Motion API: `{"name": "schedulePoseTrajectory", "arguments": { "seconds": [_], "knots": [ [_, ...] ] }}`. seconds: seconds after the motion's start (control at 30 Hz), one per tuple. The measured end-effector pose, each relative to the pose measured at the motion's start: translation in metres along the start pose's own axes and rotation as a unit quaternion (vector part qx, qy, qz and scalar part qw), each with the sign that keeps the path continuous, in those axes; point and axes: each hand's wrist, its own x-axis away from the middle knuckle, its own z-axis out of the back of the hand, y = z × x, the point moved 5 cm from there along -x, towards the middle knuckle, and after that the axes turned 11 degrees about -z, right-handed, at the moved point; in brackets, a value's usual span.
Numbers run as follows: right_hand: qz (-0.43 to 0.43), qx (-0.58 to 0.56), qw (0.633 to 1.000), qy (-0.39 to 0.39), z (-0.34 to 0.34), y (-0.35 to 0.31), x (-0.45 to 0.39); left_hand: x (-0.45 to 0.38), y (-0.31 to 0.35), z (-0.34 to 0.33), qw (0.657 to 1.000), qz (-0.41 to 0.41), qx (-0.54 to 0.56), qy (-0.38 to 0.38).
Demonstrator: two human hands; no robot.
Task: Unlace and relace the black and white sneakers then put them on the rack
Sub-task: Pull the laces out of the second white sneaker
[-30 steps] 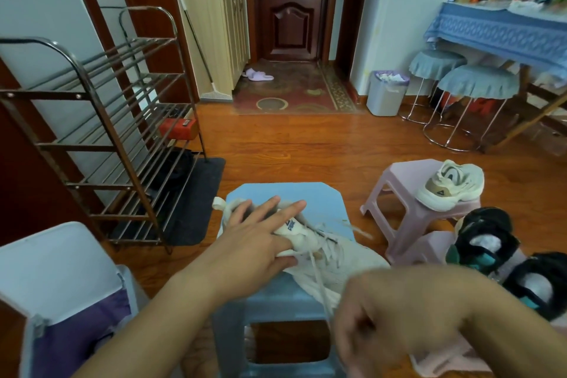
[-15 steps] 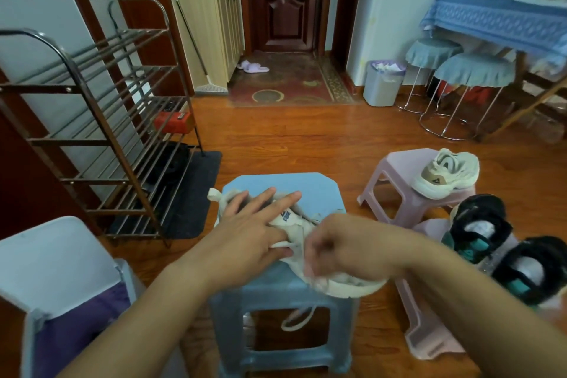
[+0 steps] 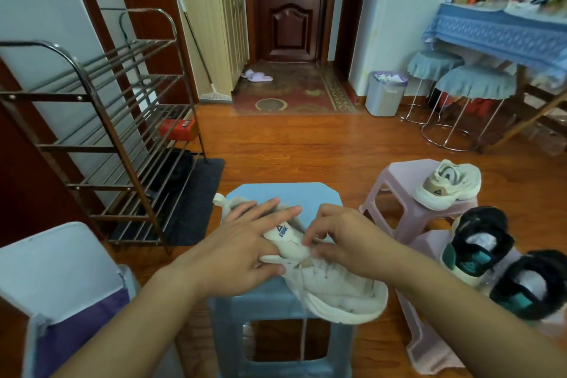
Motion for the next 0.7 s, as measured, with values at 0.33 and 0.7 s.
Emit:
{"name": "schedulePoseTrajectory", "arguments": {
  "seconds": [0.33, 0.7],
  "knots": [
    [0.041, 0.029, 0.996, 0.077, -0.004, -0.005, 0.006, 0.002, -0.008, -0.001, 0.999, -0.022, 0.030, 0.012],
    [0.123, 0.057, 0.989, 0.060, -0.007, -0.027, 0.017, 0.004, -0.007, -0.002, 0.996, 0.007, 0.084, 0.029]
  ]
}}
